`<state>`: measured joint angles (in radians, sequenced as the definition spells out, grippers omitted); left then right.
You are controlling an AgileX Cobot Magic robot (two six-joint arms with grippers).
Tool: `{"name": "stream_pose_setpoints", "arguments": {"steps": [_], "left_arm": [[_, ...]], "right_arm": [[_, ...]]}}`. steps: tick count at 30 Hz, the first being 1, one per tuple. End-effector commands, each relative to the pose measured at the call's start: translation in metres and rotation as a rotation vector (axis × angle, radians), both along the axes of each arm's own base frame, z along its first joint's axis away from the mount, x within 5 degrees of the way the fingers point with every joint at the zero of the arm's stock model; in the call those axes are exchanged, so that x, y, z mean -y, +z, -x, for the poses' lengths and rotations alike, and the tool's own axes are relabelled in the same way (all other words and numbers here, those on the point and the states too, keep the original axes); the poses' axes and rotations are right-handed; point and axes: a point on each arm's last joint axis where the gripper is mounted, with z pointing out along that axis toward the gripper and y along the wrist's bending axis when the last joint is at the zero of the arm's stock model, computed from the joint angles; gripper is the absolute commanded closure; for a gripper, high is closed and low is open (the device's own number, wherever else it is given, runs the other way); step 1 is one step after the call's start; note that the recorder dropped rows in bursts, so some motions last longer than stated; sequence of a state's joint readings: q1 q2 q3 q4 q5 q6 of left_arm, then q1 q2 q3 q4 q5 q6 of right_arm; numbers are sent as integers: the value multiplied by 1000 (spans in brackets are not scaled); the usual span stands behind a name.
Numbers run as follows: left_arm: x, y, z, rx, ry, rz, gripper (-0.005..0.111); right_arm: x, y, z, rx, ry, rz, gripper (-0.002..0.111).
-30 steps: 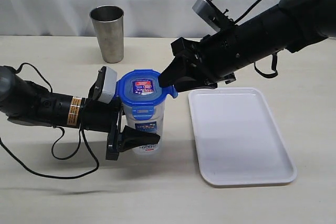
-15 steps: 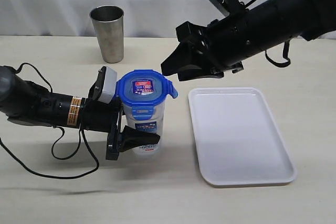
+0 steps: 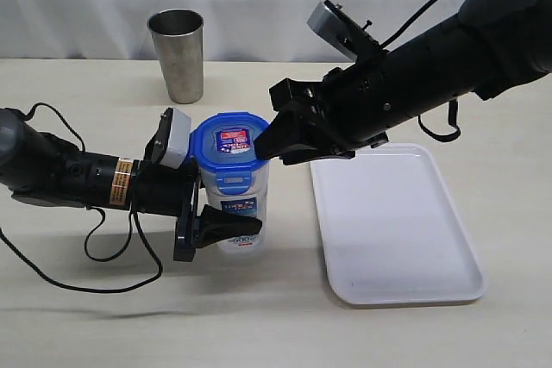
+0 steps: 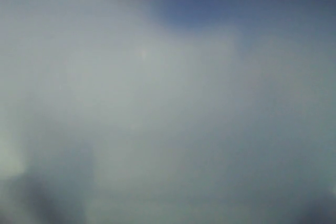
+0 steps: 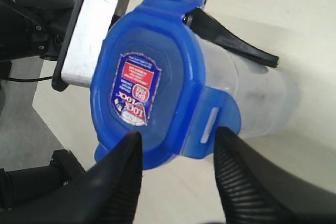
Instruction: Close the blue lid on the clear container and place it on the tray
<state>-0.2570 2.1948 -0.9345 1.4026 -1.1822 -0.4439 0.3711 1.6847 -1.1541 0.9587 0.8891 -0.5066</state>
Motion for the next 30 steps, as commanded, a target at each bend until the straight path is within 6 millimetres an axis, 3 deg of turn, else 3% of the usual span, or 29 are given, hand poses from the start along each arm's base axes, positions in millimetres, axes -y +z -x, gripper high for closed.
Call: {"name": "stream_pose_setpoints", "arguments": {"steps": [1, 12, 19, 24, 30], "left_arm": [[1, 7, 0, 3, 1, 44, 107], [1, 7, 1, 3, -6, 42, 107], [1, 7, 1, 3, -6, 42, 107], [1, 7, 1, 3, -6, 42, 107], [1, 7, 1, 3, -6, 42, 107]], "right_arm": [[-3, -2, -2, -3, 1, -12, 66], [-8, -31, -11, -69, 26, 1, 67], [-17, -41, -9, -110, 115, -111, 83], [-21, -53, -10, -154, 142, -151, 83], [-20, -50, -10, -97, 180, -149, 83]]}}
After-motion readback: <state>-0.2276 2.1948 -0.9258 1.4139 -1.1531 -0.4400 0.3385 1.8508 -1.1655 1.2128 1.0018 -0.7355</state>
